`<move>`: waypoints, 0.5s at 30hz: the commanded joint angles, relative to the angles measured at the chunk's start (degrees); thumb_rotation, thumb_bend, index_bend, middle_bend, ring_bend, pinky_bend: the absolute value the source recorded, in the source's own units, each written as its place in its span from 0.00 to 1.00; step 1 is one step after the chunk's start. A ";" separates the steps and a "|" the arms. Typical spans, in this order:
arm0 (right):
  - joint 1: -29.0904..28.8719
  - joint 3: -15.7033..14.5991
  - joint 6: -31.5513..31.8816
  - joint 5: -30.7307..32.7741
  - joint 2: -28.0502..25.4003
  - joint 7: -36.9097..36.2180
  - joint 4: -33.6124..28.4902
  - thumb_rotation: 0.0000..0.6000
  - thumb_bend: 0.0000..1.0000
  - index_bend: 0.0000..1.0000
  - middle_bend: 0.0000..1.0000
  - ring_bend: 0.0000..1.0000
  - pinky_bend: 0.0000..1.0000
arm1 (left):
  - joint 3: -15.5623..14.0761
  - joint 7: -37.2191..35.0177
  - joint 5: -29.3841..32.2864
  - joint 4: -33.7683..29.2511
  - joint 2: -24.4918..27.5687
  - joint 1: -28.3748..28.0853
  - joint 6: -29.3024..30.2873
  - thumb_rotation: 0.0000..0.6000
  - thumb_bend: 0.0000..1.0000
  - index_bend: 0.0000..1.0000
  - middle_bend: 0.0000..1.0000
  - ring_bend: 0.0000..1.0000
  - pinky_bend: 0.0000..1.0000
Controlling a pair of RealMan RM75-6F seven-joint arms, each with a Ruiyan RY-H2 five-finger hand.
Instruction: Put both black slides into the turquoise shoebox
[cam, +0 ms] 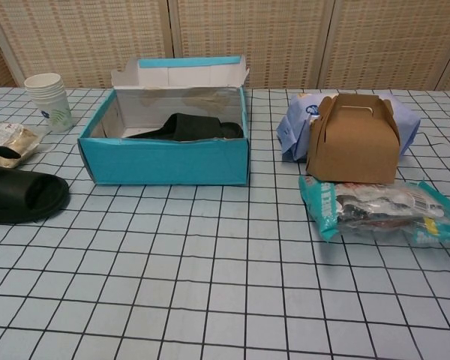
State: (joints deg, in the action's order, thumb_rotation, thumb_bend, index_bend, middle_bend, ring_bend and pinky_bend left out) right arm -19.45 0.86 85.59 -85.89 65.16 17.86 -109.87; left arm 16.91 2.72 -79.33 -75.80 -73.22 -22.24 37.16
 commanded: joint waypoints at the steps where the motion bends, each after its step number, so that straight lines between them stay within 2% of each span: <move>1: 0.26 0.31 -0.45 0.16 -0.09 -0.30 0.26 1.00 0.02 0.00 0.00 0.00 0.00 | -1.42 -0.10 0.52 -0.15 -0.49 -1.13 0.22 1.00 0.34 0.00 0.00 0.00 0.00; 7: 0.64 0.78 -2.15 0.34 -0.39 -2.23 0.68 1.00 0.02 0.00 0.00 0.00 0.00 | -3.65 1.33 2.33 1.84 -2.48 -3.25 0.90 1.00 0.33 0.00 0.00 0.00 0.00; 15: 1.54 1.22 -2.87 -0.41 -1.53 -3.79 0.54 1.00 0.02 0.00 0.00 0.00 0.00 | -6.34 5.34 4.56 8.33 -6.37 -5.51 2.52 1.00 0.33 0.00 0.00 0.00 0.00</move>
State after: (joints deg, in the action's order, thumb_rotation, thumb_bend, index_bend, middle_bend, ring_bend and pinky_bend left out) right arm -17.93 2.06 82.74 -86.28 63.65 14.10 -109.32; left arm 11.28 7.03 -75.36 -68.33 -78.78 -27.25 39.12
